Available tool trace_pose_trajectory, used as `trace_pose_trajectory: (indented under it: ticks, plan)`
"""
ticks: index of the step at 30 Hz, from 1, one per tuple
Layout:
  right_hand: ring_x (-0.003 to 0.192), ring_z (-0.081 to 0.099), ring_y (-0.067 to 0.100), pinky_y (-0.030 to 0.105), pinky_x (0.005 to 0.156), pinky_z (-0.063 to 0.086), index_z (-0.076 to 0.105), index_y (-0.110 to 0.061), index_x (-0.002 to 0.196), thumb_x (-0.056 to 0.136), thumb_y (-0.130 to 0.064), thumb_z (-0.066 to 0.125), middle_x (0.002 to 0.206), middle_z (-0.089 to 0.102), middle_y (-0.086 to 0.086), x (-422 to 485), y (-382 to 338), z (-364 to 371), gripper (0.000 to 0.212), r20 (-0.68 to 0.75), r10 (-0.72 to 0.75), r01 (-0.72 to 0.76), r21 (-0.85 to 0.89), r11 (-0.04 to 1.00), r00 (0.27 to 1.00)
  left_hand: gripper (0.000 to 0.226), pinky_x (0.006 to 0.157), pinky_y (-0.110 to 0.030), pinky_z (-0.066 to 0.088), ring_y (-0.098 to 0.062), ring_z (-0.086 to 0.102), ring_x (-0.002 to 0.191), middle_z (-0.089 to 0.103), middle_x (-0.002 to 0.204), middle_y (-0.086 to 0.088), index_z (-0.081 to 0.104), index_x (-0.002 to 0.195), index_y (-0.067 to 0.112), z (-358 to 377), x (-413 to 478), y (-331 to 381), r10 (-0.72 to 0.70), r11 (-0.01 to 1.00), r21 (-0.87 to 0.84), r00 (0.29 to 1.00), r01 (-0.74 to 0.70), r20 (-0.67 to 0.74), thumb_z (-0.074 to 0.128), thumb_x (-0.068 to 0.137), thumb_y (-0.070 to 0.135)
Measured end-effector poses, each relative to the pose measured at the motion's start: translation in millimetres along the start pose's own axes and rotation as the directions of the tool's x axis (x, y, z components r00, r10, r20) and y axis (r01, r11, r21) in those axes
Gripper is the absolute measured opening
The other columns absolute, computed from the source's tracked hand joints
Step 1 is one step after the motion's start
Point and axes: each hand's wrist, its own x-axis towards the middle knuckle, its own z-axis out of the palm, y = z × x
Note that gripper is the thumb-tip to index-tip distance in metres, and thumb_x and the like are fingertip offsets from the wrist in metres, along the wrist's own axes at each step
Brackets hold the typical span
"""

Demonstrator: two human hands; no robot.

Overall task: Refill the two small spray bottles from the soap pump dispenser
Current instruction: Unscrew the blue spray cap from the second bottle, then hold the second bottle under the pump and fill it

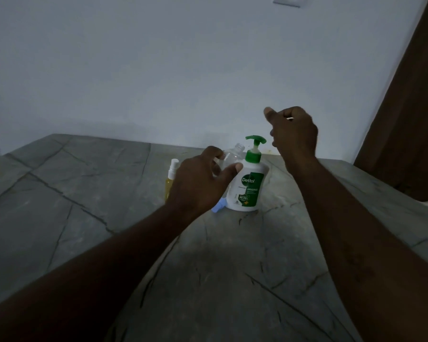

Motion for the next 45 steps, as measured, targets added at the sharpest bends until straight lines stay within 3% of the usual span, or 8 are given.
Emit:
trace_pose_trajectory:
  ticks: [10, 15, 20, 24, 31, 36, 40, 45]
  plan:
    - [0.064, 0.054, 0.017, 0.026, 0.055, 0.042, 0.076, -0.011, 0.093, 0.081, -0.053, 0.079, 0.079, 0.064, 0.004, 23, -3, 28, 0.044, 0.413, 0.194, -0.215, 0.006, 0.976, 0.890, 0.056, 0.069, -0.042, 0.063, -0.010, 0.071, 0.072, 0.071, 0.096, 0.007, 0.061, 0.132, 0.028, 14, 19, -2, -0.010, 0.996, -0.091, 0.999, 0.005, -0.053, 0.056, 0.091, 0.066]
    - [0.061, 0.049, 0.017, 0.024, 0.057, 0.042, 0.078, -0.010, 0.096, 0.080, -0.047, 0.081, 0.077, 0.060, 0.003, 24, 1, 32, 0.040, 0.542, 0.220, -0.227, -0.054, 0.972, 0.811, 0.043, 0.047, -0.021, 0.051, -0.010, 0.069, 0.056, 0.072, 0.099, 0.004, 0.062, 0.127, 0.026, 12, 21, -1, -0.121, 0.930, -0.335, 0.987, 0.151, 0.106, 0.059, 0.095, 0.054]
    - [0.055, 0.043, 0.014, 0.025, 0.055, 0.038, 0.073, -0.013, 0.081, 0.078, -0.042, 0.084, 0.062, 0.058, -0.002, 28, 1, 30, 0.031, 0.558, 0.218, -0.209, -0.081, 0.974, 0.801, 0.046, 0.046, -0.024, 0.040, -0.014, 0.055, 0.051, 0.074, 0.087, -0.004, 0.064, 0.114, 0.014, 9, 21, 0, -0.262, 0.635, -0.665, 0.920, 0.393, 0.293, 0.055, 0.094, 0.055]
    - [0.049, 0.042, 0.013, 0.023, 0.050, 0.034, 0.059, -0.016, 0.066, 0.080, -0.041, 0.084, 0.058, 0.057, -0.003, 29, 0, 30, 0.038, 0.548, 0.182, -0.145, -0.111, 0.983, 0.816, 0.066, 0.053, -0.023, 0.039, -0.011, 0.049, 0.056, 0.072, 0.083, -0.004, 0.067, 0.116, 0.013, 7, 21, 0, -0.312, 0.425, -0.753, 0.862, 0.502, 0.399, 0.058, 0.078, 0.066]
    - [0.044, 0.038, 0.013, 0.024, 0.045, 0.032, 0.056, -0.014, 0.068, 0.076, -0.042, 0.088, 0.054, 0.054, -0.002, 31, 2, 32, 0.043, 0.535, 0.169, -0.095, -0.165, 0.982, 0.828, 0.055, 0.058, -0.023, 0.047, -0.013, 0.051, 0.066, 0.069, 0.104, -0.011, 0.068, 0.120, 0.013, 7, 19, -1, -0.327, 0.318, -0.758, 0.816, 0.570, 0.477, 0.057, 0.091, 0.058]
    - [0.047, 0.036, 0.016, 0.027, 0.047, 0.033, 0.055, -0.015, 0.060, 0.077, -0.042, 0.087, 0.049, 0.050, -0.003, 32, 6, 36, 0.045, 0.532, 0.176, -0.054, -0.237, 0.970, 0.828, 0.041, 0.047, -0.023, 0.041, -0.016, 0.049, 0.061, 0.063, 0.090, -0.011, 0.066, 0.117, 0.004, 7, 15, -2, -0.304, 0.188, -0.785, 0.795, 0.591, 0.525, 0.059, 0.098, 0.040]
    - [0.050, 0.038, 0.017, 0.028, 0.047, 0.034, 0.065, -0.008, 0.075, 0.075, -0.046, 0.088, 0.058, 0.050, 0.002, 31, 8, 37, 0.044, 0.527, 0.170, -0.023, -0.274, 0.961, 0.832, 0.028, 0.045, -0.021, 0.038, -0.015, 0.047, 0.059, 0.060, 0.082, -0.009, 0.062, 0.115, 0.007, 7, 13, 0, -0.247, 0.185, -0.778, 0.794, 0.601, 0.555, 0.052, 0.096, 0.025]
    - [0.060, 0.051, 0.021, 0.031, 0.055, 0.043, 0.074, -0.002, 0.093, 0.080, -0.053, 0.081, 0.070, 0.061, 0.005, 29, 2, 36, 0.053, 0.513, 0.086, 0.076, -0.286, 0.955, 0.854, 0.032, 0.044, -0.020, 0.039, -0.014, 0.048, 0.058, 0.066, 0.082, -0.008, 0.063, 0.114, 0.009, 6, 13, -2, -0.237, 0.193, -0.772, 0.793, 0.605, 0.562, 0.055, 0.096, 0.033]
